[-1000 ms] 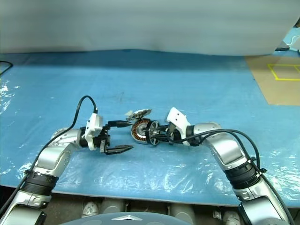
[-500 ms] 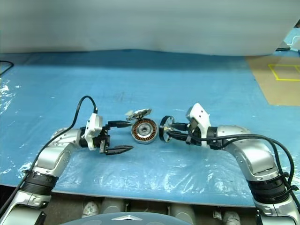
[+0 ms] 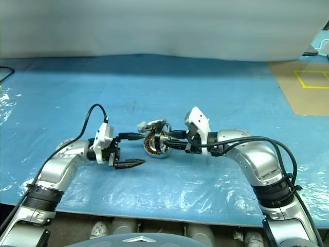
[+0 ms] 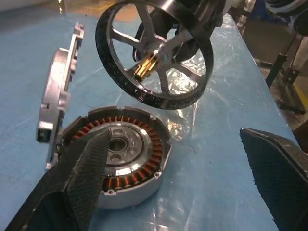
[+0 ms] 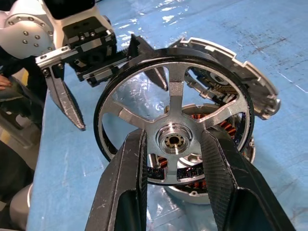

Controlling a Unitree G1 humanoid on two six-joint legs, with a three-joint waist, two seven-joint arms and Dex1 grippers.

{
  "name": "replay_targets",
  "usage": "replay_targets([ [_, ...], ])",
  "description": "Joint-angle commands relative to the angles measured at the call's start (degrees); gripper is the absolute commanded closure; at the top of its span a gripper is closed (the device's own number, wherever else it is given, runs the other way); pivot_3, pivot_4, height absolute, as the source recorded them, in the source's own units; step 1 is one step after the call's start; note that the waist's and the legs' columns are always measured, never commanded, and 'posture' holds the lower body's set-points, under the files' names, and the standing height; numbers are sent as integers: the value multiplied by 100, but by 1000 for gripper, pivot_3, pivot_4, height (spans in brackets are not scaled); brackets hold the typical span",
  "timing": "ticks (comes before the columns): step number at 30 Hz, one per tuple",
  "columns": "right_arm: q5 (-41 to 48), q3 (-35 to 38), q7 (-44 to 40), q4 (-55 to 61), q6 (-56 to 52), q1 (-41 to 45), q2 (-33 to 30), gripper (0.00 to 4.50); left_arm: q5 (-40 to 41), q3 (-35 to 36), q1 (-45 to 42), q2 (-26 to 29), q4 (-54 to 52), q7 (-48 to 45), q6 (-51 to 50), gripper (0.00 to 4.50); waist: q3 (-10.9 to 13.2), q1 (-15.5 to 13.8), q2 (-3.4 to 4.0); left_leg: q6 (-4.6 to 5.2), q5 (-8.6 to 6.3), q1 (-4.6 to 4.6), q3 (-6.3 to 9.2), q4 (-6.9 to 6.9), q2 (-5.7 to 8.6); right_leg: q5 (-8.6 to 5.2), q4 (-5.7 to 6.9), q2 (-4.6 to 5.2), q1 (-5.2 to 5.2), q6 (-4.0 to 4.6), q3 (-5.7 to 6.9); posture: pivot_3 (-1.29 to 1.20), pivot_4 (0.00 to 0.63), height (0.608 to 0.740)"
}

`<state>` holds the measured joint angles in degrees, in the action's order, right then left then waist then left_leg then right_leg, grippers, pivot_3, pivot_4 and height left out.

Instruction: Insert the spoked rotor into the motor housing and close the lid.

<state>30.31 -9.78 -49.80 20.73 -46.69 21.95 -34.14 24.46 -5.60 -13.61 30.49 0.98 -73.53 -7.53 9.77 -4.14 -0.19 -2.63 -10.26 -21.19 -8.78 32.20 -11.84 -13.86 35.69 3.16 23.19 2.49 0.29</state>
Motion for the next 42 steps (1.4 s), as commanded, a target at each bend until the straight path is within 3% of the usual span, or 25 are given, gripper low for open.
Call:
replay_targets([
  [1,-82,-78,-49,-112,194,228,94,3292,63,138,118,157,-222,-18,38,0,0,4,0,0,0,0,0,0,0,0,0,0,0,0,0,0,150,740],
  [13,-852,-732,-539,-718,751,676,-113,3292,-106,92,-118,245,-133,165,24,0,0,3,0,0,0,0,0,3,1,0,4,1,0,0,0,0,150,740],
  [27,-1025,-797,-1212,-1055,889,1591,-238,3292,-134,-13,-79,14,-149,299,97,0,0,6,0,1,0,-1,0,6,-2,0,7,0,0,1,0,0,150,740],
  [42,-1975,-1309,-1606,-1345,1823,1475,-361,3292,-129,-6,49,-9,-71,277,285,0,0,7,0,1,0,-4,0,9,-2,0,8,0,1,1,2,0,150,740],
])
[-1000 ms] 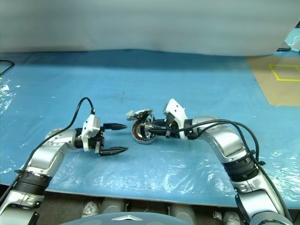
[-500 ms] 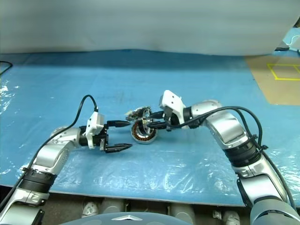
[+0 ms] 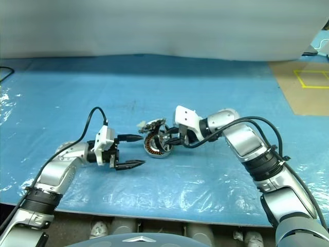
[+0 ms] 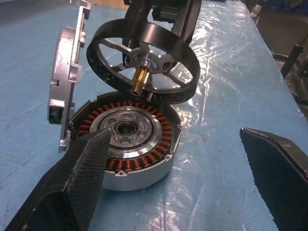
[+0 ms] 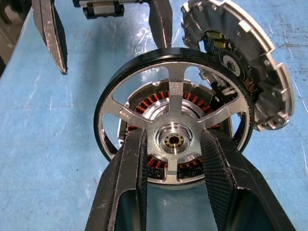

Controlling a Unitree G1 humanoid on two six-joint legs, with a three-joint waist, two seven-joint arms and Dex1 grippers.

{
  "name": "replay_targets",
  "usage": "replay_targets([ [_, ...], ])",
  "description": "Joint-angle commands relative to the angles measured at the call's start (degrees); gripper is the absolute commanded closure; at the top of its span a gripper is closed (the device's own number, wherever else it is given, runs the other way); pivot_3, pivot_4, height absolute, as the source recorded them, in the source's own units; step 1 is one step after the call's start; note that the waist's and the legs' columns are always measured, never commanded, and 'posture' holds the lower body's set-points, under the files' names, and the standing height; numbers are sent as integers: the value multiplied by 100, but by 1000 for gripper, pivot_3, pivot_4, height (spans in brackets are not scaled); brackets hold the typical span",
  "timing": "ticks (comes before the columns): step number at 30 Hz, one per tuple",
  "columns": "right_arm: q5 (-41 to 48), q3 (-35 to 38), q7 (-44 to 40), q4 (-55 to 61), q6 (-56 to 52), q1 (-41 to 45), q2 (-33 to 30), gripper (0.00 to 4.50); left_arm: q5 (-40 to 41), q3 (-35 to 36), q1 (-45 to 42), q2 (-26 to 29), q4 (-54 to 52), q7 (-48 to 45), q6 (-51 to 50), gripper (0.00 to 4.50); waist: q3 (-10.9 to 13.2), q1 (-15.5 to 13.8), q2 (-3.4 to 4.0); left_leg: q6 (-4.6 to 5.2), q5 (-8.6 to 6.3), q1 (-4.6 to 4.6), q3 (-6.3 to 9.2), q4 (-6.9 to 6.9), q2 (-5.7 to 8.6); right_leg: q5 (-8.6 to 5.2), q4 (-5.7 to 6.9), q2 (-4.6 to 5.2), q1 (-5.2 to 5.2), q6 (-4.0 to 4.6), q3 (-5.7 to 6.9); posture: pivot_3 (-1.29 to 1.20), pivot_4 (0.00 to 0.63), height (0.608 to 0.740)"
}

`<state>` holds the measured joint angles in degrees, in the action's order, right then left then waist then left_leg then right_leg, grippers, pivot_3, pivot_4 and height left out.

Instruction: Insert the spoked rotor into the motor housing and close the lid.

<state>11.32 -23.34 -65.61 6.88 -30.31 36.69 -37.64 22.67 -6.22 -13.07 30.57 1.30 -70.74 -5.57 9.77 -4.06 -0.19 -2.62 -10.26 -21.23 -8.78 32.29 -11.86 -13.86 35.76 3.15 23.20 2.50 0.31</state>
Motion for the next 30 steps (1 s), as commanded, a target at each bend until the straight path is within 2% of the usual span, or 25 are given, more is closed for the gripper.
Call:
replay_targets([
  [1,-104,53,-26,30,209,-2,-4,3292,45,52,-5,-20,-102,1,95,0,0,0,0,0,0,0,0,0,0,0,0,0,0,0,0,0,150,740],
  [14,-507,-100,-164,-80,542,15,22,3292,-30,22,-76,-117,16,18,166,0,0,1,0,1,0,0,0,1,0,0,0,0,0,0,0,0,150,740],
  [19,-621,-147,-161,-94,559,35,72,1611,-29,29,-53,-144,-5,44,171,0,0,3,0,1,0,0,0,1,0,0,0,0,0,0,0,0,150,740],
  [30,-106,309,-336,125,49,134,123,1611,-145,-27,-239,-299,422,47,321,0,0,-1,0,1,0,0,0,2,-1,0,2,0,0,1,0,0,150,740],
])
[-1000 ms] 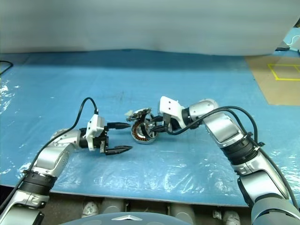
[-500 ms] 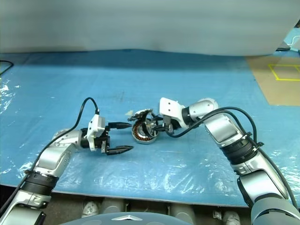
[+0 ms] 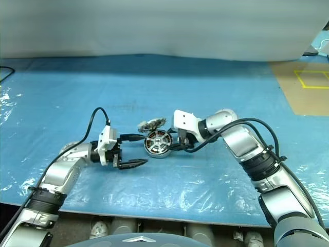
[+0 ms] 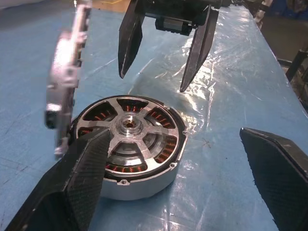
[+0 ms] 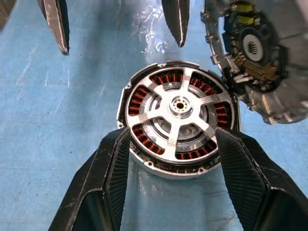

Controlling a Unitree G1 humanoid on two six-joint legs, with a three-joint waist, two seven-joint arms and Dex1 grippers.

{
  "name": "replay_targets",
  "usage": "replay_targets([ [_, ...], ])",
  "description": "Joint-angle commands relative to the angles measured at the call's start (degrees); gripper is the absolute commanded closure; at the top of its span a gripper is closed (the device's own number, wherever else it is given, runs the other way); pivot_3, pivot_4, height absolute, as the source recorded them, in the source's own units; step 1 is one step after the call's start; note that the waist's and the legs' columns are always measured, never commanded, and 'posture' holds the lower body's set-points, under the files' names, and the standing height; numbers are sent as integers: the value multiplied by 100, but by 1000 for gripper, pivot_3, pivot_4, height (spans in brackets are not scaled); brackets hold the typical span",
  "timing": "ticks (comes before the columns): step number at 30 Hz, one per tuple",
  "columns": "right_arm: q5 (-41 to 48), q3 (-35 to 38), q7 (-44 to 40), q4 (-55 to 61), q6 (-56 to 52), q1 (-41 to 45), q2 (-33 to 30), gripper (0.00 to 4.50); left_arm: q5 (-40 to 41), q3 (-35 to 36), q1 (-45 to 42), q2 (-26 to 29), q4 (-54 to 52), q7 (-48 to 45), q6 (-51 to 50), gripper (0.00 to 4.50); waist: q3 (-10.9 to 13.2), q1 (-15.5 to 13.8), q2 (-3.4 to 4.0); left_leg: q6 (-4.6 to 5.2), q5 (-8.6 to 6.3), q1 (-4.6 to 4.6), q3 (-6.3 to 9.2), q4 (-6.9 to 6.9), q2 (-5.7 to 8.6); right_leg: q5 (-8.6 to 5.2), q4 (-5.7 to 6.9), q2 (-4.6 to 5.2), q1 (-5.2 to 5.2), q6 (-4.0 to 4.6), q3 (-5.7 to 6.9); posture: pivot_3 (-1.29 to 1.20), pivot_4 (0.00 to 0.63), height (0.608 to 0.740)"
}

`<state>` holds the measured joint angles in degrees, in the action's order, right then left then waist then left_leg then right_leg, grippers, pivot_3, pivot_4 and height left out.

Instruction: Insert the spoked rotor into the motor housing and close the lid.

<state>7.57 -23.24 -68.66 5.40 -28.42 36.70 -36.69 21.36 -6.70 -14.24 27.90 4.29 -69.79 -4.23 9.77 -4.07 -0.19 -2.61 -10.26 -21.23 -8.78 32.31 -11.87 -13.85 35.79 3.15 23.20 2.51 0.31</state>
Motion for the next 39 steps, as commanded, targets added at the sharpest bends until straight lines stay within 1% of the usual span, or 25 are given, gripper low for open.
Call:
replay_targets([
  [1,362,377,-21,296,-221,156,57,1611,-31,21,-155,-47,215,-69,234,0,0,0,0,0,0,0,0,0,0,0,0,0,0,0,0,0,150,740],
  [4,603,566,28,343,-457,235,154,1611,-53,21,-226,-73,427,-139,349,0,0,3,0,0,0,1,0,0,-1,0,1,-1,0,0,0,0,150,740],
  [6,701,634,98,344,-576,247,230,1987,-59,23,-257,-88,536,-184,406,0,0,0,0,0,0,1,0,0,-2,0,0,-1,0,0,0,0,150,740],
  [8,741,651,178,361,-671,176,291,2508,-78,22,-290,-103,646,-214,473,0,0,-5,0,0,0,0,0,-1,-1,0,0,-1,0,0,0,0,150,740],
  [13,967,631,409,599,-1162,-416,330,4355,-122,37,-318,-126,808,-250,594,0,0,-39,0,0,0,-1,0,-2,-1,0,-4,0,-1,0,2,0,150,740],
  [14,1028,674,489,635,-1254,-509,363,4470,-122,44,-310,-122,819,-256,602,0,0,-42,0,0,0,-3,0,-3,-1,0,-5,0,0,0,2,0,150,740],
  [17,1180,826,776,630,-1464,-640,542,4470,-113,61,-277,-91,838,-287,604,0,0,-31,0,-1,0,-2,0,-2,-1,0,-3,1,0,0,2,0,150,740],
  [21,1223,848,1079,462,-1478,-640,820,4470,-63,91,-279,-52,779,-309,505,0,0,-15,0,-1,0,3,0,-2,-1,0,3,0,1,0,0,0,150,740],
  [26,1306,866,1271,386,-1517,-583,1147,4470,67,165,-232,78,528,-320,224,0,0,-15,0,-2,0,-2,0,-5,0,0,-3,0,2,0,1,0,150,740],
  [30,1051,696,1470,-50,-1285,-503,1333,4470,151,200,-182,158,387,-326,106,0,0,-9,0,-2,0,-2,0,-7,0,0,-4,0,2,0,3,0,150,740],
  [32,1061,750,1543,-336,-1288,-436,1445,4470,314,266,-162,174,234,-316,-81,0,0,-3,0,-2,0,-2,0,-6,0,0,-4,1,2,0,3,0,150,740],
  [34,1013,748,1575,-546,-1277,-364,1474,4470,356,297,-156,198,164,-311,-161,0,0,-1,0,-3,0,-2,0,-5,0,0,-4,1,2,0,3,0,150,740],
  [37,661,425,1501,-703,-902,-395,1353,4470,271,297,-197,185,294,-306,-64,0,0,-1,0,-3,0,-2,0,-6,0,0,-4,1,2,0,3,0,150,740],
  [39,624,356,1442,-796,-842,-424,1368,4470,233,277,-222,152,363,-298,-16,0,0,1,0,-3,0,-1,0,-6,1,0,-5,1,1,0,3,0,150,740],
])
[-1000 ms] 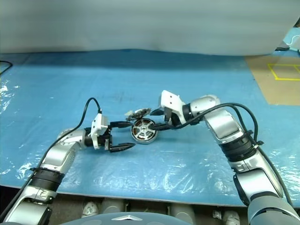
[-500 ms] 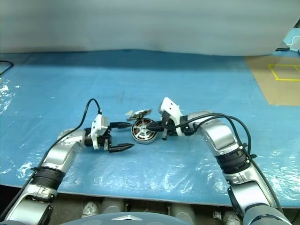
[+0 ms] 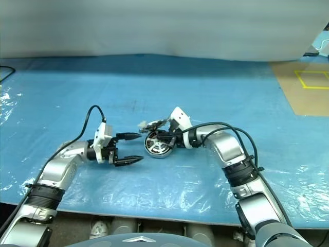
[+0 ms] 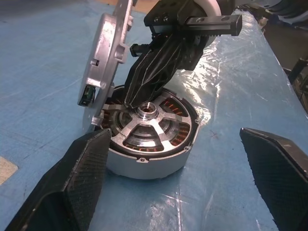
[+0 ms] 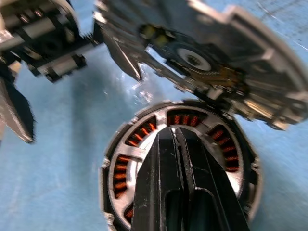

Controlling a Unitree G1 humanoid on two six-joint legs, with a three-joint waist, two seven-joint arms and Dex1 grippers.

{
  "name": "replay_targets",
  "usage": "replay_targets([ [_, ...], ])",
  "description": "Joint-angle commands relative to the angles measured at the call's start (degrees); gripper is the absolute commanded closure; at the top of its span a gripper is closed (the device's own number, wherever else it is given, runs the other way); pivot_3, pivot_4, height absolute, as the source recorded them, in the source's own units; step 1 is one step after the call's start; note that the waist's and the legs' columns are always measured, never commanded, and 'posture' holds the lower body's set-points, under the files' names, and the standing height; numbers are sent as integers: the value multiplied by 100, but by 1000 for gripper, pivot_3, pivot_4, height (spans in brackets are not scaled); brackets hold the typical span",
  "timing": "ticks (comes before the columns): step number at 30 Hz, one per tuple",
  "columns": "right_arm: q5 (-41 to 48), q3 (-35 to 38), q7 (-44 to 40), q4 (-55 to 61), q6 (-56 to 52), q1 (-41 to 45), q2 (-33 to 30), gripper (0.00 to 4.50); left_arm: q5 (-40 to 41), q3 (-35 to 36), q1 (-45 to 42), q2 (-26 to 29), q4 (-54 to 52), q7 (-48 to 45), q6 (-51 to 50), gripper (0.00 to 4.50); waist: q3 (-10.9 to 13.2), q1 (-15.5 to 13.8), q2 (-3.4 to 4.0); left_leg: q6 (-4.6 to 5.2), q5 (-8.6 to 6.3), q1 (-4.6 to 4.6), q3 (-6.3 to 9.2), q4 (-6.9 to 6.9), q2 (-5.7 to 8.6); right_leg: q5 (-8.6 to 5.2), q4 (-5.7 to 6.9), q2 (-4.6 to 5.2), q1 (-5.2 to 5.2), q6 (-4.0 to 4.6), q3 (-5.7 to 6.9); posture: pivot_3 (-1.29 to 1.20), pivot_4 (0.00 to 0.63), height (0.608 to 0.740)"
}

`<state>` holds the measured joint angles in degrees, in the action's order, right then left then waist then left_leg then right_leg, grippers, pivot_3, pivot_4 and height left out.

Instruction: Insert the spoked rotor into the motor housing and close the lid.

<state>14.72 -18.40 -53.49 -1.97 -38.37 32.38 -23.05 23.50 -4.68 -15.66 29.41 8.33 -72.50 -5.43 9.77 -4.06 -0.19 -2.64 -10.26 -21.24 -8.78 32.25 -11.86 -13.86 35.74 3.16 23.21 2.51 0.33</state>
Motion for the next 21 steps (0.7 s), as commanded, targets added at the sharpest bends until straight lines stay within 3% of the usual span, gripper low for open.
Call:
replay_targets([
  [1,-235,-254,-89,-109,297,-4,-25,4470,15,54,-90,-22,-52,-18,96,0,0,0,0,0,0,0,0,0,0,0,0,0,0,0,0,0,150,740],
  [13,-1143,-797,41,-541,1176,-135,-89,4470,-73,-31,-101,-151,-118,33,74,0,-3,13,-2,0,0,21,0,0,0,0,2,0,-16,0,-2,0,150,740],
  [21,-1183,-877,-176,-447,1134,-299,-253,4470,-119,-63,-157,-217,-77,10,103,0,-12,11,-2,1,-1,40,0,-1,0,0,-1,2,-37,0,-4,0,150,740],
])
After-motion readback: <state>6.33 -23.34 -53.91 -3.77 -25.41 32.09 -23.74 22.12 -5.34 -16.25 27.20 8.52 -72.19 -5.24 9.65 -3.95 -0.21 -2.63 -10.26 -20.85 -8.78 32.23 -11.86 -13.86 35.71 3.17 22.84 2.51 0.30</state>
